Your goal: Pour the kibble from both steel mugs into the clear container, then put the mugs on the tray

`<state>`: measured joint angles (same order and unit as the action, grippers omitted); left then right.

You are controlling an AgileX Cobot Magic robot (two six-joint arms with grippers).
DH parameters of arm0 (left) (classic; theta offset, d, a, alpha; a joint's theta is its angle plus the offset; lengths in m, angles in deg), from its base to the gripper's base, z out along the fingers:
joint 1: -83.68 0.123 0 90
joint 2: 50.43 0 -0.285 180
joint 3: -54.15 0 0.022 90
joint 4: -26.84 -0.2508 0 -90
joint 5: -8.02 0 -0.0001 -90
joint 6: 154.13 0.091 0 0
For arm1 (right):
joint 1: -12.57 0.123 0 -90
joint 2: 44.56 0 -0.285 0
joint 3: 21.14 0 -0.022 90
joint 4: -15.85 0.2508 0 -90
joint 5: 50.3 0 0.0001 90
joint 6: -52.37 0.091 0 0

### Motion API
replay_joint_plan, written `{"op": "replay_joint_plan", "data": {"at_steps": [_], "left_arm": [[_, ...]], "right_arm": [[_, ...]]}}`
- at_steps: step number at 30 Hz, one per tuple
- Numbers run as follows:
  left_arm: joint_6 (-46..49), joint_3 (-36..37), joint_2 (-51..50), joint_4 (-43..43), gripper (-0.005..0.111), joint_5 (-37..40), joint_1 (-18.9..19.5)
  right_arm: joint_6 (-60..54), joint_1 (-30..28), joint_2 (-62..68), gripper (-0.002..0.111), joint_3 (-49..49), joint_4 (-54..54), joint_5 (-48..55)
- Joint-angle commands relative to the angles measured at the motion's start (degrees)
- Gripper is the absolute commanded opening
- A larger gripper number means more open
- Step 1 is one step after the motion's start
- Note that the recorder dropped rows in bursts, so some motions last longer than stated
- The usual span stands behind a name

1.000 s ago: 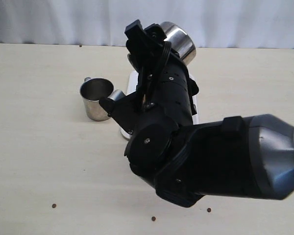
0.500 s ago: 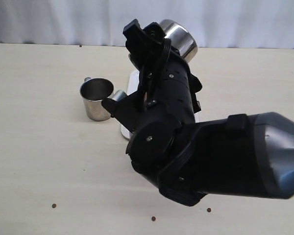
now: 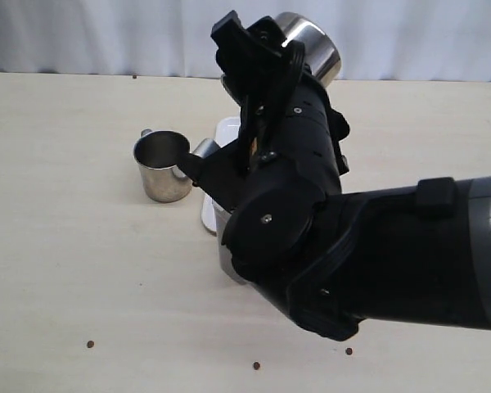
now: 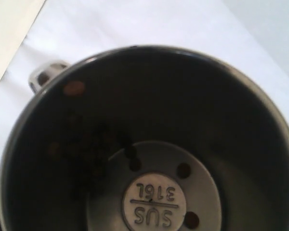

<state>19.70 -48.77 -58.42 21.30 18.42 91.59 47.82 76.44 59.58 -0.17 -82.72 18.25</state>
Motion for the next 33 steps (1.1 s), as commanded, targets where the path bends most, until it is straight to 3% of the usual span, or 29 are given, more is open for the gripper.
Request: {"op": "replay_joint_plan", "data": {"at_steps": [1,33], "left_arm": [[0.0,0.1,0.2,0.3,0.000,-0.5,-0.3],[0.0,0.1,0.2,0.3,0.000,-0.5,-0.3]], "right_arm": [[-3.2,-0.4,-0.6,0.005,-0.1,-1.4,1.4],[-7.7,-0.5,-0.9,0.005,-0.5,1.7,1.4]]}}
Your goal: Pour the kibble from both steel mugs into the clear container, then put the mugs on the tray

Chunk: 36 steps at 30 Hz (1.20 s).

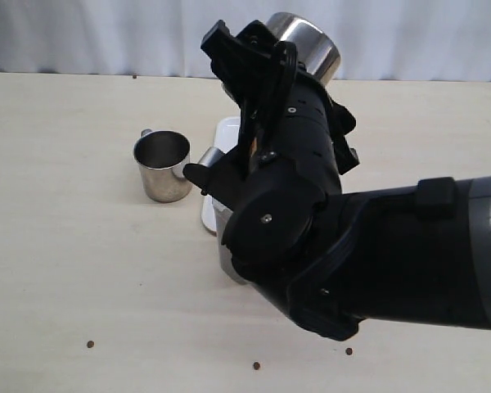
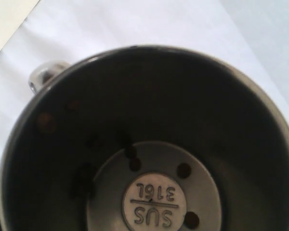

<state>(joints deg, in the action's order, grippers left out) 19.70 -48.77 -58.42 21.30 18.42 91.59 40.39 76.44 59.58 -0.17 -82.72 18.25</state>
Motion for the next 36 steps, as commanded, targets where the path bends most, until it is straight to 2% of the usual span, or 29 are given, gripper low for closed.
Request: {"op": "replay_joint_plan", "data": {"at_steps": [1,4,8,18,20,21,22,24,26,28,36], "left_arm": [[0.0,0.1,0.2,0.3,0.000,-0.5,-0.3],[0.0,0.1,0.2,0.3,0.000,-0.5,-0.3],[0.0,0.1,0.2,0.3,0.000,-0.5,-0.3],[0.0,0.1,0.2,0.3,0.000,-0.5,-0.3],[0.0,0.1,0.2,0.3,0.000,-0.5,-0.3],[0.0,0.1,0.2,0.3,0.000,-0.5,-0.3],[0.0,0.1,0.2,0.3,0.000,-0.5,-0.3],[0.0,0.1,0.2,0.3,0.000,-0.5,-0.3],[0.0,0.1,0.2,0.3,0.000,-0.5,-0.3],[0.0,0.1,0.2,0.3,0.000,-0.5,-0.3],[0.0,0.1,0.2,0.3,0.000,-0.5,-0.3]], "right_arm": [[-0.2,-0.8,-1.4,0.005,-0.8,5.1,1.4],[2.1,-2.4,-4.3,0.005,-1.0,13.1,1.4],[5.2,-6.3,-10.6,0.005,-1.0,20.9,-4.0],[3.6,-14.0,-21.8,0.005,-1.0,43.0,-15.3],[5.4,-19.9,-21.8,0.005,-1.0,51.7,-20.2],[5.6,-25.3,-21.8,0.005,-1.0,60.0,-24.4],[5.6,-28.6,-21.8,0.005,-1.0,64.2,-26.8],[5.6,-38.8,-20.4,0.005,-1.0,75.9,-31.0],[5.6,-44.6,-17.7,0.005,-1.0,82.6,-31.1],[5.6,-47.7,-13.1,0.005,-1.0,88.2,-31.9],[5.3,-48.6,0.9,0.005,-1.0,96.8,-45.6]]}}
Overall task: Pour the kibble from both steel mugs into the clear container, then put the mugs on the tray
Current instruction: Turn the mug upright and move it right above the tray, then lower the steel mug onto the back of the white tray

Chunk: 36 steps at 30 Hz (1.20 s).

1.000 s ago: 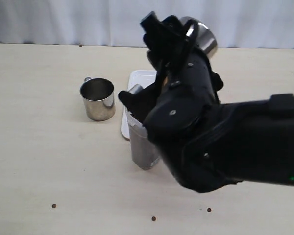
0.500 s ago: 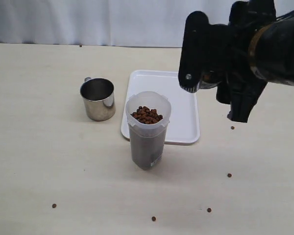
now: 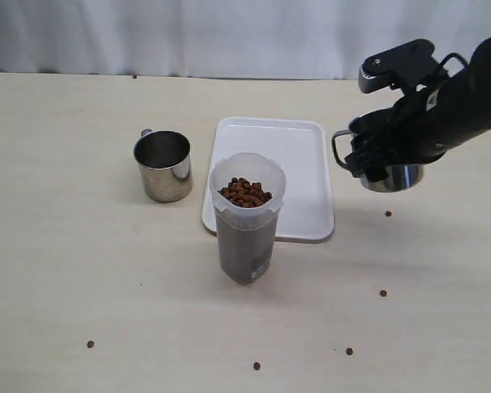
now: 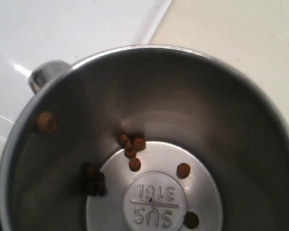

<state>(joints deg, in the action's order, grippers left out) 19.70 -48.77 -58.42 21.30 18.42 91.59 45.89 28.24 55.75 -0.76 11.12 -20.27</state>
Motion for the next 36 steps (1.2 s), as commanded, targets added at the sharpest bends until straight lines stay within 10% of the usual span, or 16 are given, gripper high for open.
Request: {"op": "replay_joint_plan", "data": {"at_steps": [1,36], "left_arm": [[0.0,0.1,0.2,0.3,0.000,-0.5,-0.3],[0.0,0.1,0.2,0.3,0.000,-0.5,-0.3]], "right_arm": [[-0.1,-0.3,6.2,0.005,-0.4,3.1,-8.6],[4.2,-0.8,21.8,0.005,-3.1,8.6,-40.5]]}}
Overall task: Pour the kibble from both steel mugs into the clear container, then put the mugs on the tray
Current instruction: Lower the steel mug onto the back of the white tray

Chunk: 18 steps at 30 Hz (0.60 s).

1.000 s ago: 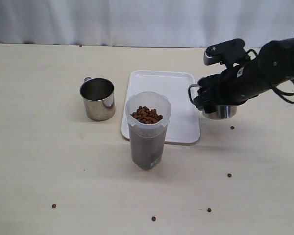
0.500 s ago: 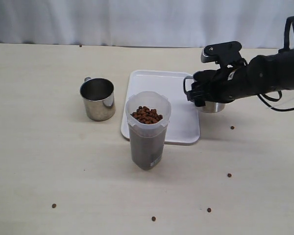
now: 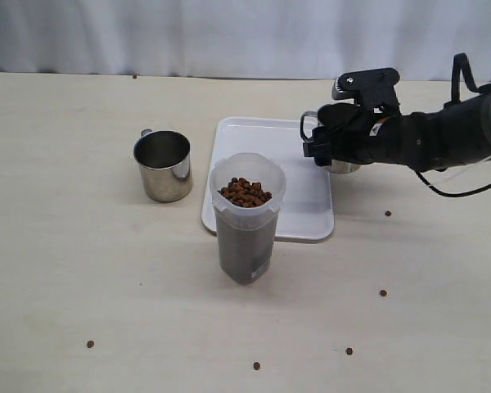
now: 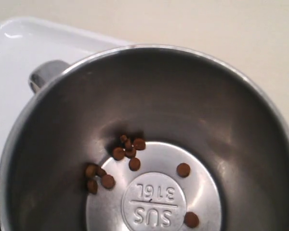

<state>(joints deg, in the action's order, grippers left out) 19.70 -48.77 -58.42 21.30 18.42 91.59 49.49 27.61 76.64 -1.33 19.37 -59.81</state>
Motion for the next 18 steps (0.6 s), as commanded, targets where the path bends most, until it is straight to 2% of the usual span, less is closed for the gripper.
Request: {"op": "replay_joint_plan", "data": {"at_steps": [1,11,18], "left_arm": [[0.0,0.1,0.2,0.3,0.000,-0.5,-0.3],[0.0,0.1,0.2,0.3,0.000,-0.5,-0.3],[0.0,0.1,0.2,0.3,0.000,-0.5,-0.3]], "right_arm": [[0.6,-0.2,1.3,0.005,-3.3,0.3,-0.3],[0.7,-0.2,5.5,0.005,-8.2,0.3,1.4],[0.7,3.0,7.4,0.005,-11.4,0.3,2.1]]}}
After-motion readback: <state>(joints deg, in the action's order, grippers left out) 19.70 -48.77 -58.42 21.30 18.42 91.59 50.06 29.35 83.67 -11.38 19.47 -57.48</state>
